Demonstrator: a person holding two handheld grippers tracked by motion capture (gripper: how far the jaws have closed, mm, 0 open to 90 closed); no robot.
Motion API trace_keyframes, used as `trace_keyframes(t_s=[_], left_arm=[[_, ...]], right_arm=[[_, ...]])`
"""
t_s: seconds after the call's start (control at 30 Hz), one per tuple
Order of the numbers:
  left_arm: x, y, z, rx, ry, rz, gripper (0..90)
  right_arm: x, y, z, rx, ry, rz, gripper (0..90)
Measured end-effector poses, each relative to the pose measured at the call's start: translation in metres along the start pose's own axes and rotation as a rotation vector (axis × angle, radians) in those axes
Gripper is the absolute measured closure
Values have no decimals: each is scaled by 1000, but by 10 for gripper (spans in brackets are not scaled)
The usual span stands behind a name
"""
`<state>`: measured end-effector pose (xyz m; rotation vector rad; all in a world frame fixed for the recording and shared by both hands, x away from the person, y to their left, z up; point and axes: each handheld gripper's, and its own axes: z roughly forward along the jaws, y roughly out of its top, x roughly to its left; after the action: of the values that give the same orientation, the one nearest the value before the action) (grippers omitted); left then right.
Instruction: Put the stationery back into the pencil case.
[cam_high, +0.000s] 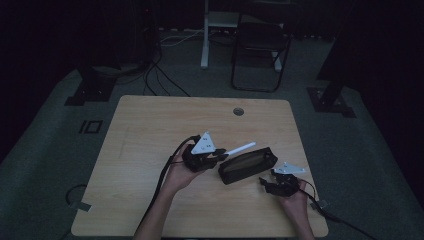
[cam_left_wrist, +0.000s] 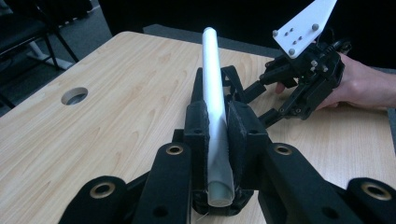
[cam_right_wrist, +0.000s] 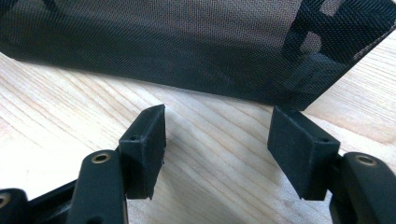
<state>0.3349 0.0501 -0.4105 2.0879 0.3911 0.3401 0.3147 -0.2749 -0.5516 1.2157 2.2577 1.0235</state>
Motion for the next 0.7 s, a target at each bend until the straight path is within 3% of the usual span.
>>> trace_keyframes(t_s=[0.7], left_arm=[[1,12,11,-9,-9,13,791]], right_arm=[[-1,-1,-1,-7,0,2,367]])
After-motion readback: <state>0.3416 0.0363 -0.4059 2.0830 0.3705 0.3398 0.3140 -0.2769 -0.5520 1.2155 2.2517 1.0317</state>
